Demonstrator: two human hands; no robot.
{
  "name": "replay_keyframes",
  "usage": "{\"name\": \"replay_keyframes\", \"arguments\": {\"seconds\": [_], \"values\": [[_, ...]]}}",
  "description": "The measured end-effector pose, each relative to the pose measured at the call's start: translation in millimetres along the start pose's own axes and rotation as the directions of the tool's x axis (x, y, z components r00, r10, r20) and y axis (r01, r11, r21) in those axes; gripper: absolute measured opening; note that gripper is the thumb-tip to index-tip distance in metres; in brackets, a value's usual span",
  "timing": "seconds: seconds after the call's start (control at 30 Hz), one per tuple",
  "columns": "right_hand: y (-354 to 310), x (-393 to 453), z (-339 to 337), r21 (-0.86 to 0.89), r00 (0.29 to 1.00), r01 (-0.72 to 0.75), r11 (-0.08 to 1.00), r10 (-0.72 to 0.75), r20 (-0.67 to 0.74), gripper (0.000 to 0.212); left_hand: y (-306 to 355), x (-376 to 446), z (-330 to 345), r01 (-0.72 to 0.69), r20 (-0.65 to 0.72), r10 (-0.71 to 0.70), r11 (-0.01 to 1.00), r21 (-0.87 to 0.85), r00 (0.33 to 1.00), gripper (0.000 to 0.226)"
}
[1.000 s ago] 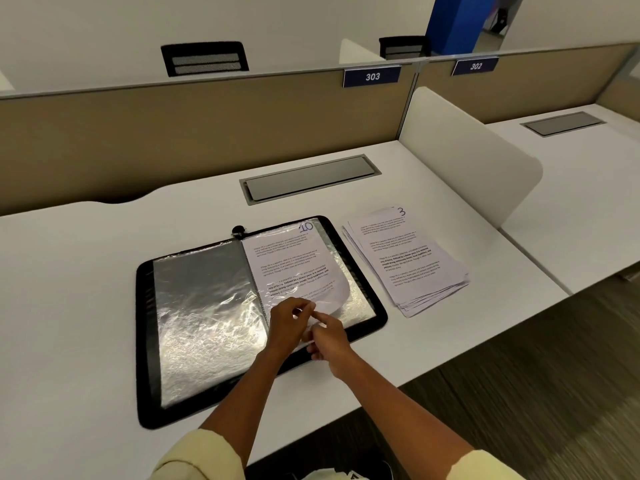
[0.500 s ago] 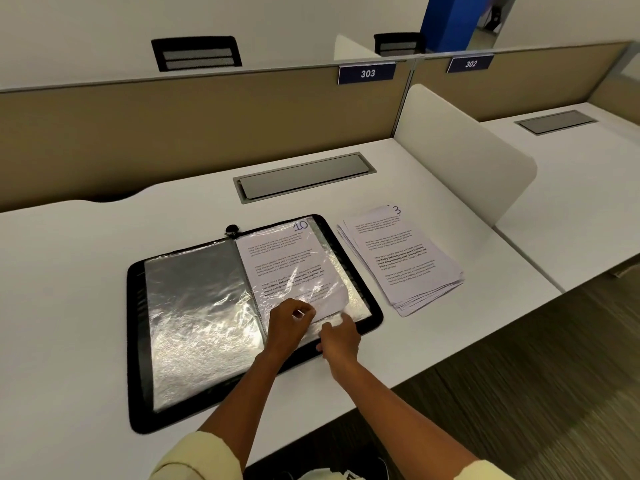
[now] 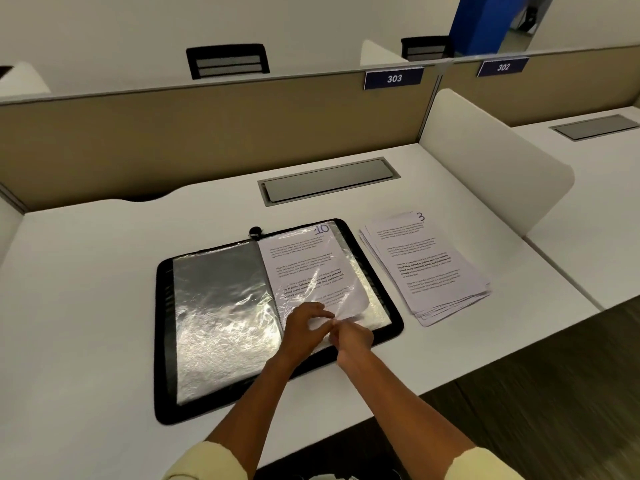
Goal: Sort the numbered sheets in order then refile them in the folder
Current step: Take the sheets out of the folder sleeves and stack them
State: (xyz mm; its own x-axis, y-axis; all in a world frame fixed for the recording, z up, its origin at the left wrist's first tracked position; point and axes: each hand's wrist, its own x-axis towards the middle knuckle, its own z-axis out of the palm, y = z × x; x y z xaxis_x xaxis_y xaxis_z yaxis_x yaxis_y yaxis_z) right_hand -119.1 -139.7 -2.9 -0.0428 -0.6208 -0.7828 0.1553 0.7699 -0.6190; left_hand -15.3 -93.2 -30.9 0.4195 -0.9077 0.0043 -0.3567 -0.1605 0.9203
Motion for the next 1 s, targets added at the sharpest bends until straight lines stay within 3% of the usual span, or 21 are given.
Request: {"name": "replay_keyframes", "arguments": {"seconds": [0.17,0.3,0.53,1.0], "values": [[3,10,5,-0.038,0.996,0.071,0.997,-0.068,0.062,0.011,-19,-15,-20,-0.039,-0.102,0.055,0.988,0.152,0.993,0.03],[9,11,1,0.007,0.988,0.077,0.997,-0.077,0.137,0.005,-45,-32,-35,-0.047,-0.031,0.057,0.966,0.255,0.998,0.04],[21,-1,-10,-0.008,0.985,0.164,0.987,-0.163,0.05,0.008,-62,-45,-38,-0.078,0.052,0.062,0.906,0.416,0.997,0.069],[57,-22,-57,-0.171,0.955,0.23,0.958,-0.256,-0.151,0.015,-70,-45,-31,-0.103,0.041,0.095,0.854,0.511,0.995,0.058]]}}
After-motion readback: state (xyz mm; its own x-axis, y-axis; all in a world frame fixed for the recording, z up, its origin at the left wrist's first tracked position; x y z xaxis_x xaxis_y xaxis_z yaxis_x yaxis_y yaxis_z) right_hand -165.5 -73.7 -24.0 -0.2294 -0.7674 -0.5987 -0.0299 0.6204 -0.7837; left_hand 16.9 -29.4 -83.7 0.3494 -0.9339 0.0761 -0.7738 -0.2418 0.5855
